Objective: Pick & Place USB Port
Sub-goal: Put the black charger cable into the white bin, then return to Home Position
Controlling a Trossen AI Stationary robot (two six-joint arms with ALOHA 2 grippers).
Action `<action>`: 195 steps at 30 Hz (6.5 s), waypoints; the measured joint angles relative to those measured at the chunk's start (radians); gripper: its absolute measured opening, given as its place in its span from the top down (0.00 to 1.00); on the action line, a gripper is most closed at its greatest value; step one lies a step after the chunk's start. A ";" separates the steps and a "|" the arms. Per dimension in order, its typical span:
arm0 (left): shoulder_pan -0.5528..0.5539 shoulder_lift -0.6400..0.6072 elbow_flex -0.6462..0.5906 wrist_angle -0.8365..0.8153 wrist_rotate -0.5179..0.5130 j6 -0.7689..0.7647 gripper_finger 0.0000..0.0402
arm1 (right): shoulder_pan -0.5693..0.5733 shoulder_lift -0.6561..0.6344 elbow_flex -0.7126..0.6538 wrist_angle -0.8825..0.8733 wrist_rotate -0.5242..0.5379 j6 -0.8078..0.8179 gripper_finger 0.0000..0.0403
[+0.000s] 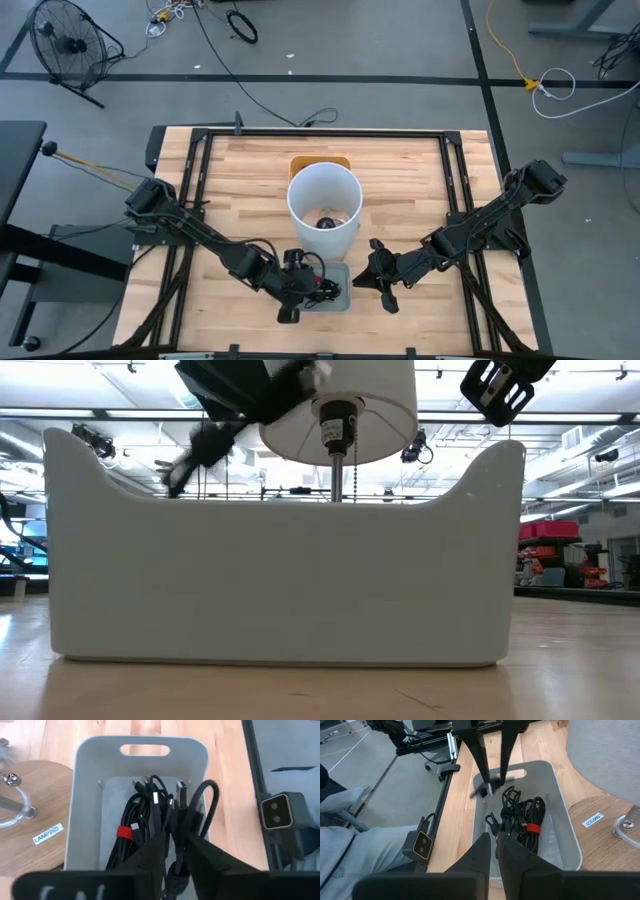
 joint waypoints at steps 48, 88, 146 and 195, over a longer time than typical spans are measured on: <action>0.015 -0.113 0.925 -0.729 -0.448 0.422 0.73 | 0.000 0.000 0.000 0.011 -0.119 0.121 0.91; -0.202 -1.523 -1.134 0.518 -0.639 0.390 0.73 | -0.169 -1.175 -0.481 0.016 0.018 -0.418 0.91; 0.453 -1.630 -1.324 0.491 0.096 0.319 0.73 | -0.620 -1.260 -0.823 -0.032 -0.395 -0.295 0.91; 0.456 -1.612 -1.325 0.537 0.178 0.313 0.73 | -0.619 -1.224 -0.823 -0.028 -0.330 -0.306 0.91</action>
